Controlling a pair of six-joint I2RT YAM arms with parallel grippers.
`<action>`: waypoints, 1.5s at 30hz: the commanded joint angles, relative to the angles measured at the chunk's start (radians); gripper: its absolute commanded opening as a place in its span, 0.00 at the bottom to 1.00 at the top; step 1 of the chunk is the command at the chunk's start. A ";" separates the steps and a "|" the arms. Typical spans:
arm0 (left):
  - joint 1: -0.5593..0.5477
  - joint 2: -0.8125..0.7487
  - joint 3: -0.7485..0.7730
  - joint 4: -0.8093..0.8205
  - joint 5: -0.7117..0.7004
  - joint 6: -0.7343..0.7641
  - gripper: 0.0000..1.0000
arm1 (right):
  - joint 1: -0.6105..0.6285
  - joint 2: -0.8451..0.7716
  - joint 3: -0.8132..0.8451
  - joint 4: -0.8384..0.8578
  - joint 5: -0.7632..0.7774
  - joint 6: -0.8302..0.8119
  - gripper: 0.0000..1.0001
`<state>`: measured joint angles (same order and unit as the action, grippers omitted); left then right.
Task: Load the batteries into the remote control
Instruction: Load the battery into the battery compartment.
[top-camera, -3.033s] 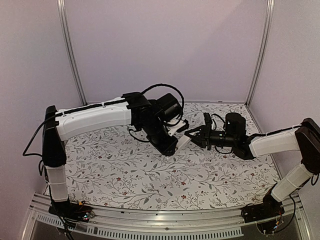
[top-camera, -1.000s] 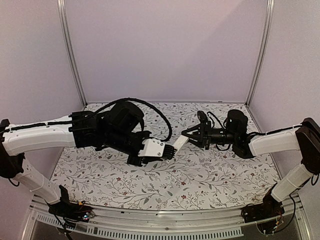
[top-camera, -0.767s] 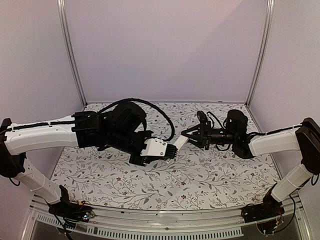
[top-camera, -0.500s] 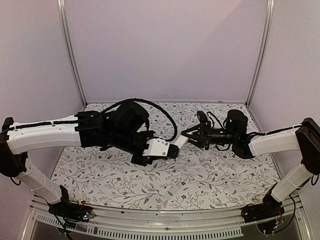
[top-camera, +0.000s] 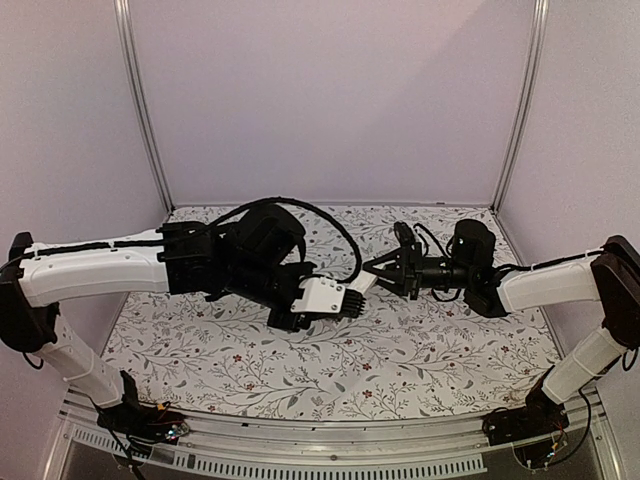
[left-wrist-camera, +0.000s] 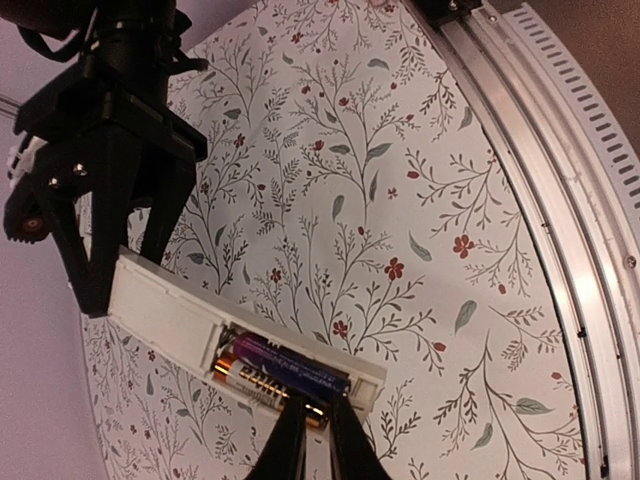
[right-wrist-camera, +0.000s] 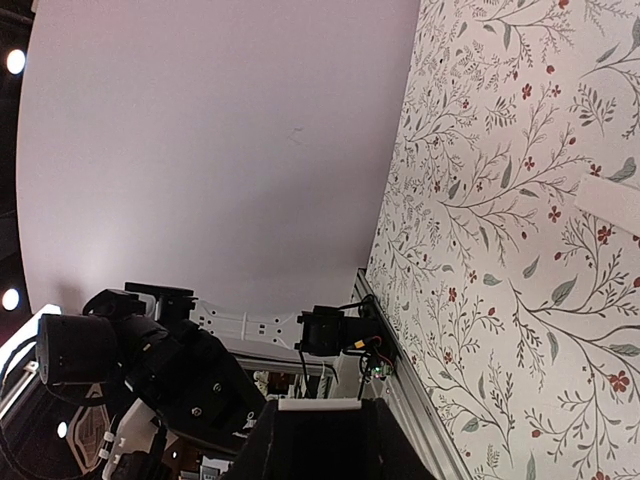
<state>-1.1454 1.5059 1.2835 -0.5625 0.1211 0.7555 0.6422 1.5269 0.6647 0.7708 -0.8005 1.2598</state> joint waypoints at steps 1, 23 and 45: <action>-0.017 0.020 0.022 -0.006 0.006 -0.004 0.11 | 0.007 0.007 0.024 0.032 -0.013 0.004 0.00; -0.013 -0.007 0.004 -0.015 -0.024 -0.010 0.17 | 0.007 0.005 0.024 0.029 -0.012 0.007 0.00; -0.009 -0.048 0.006 -0.052 0.055 0.023 0.20 | 0.007 0.019 0.029 0.024 -0.008 0.011 0.00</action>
<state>-1.1454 1.4551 1.2774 -0.5694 0.1352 0.7582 0.6426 1.5276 0.6647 0.7715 -0.8009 1.2621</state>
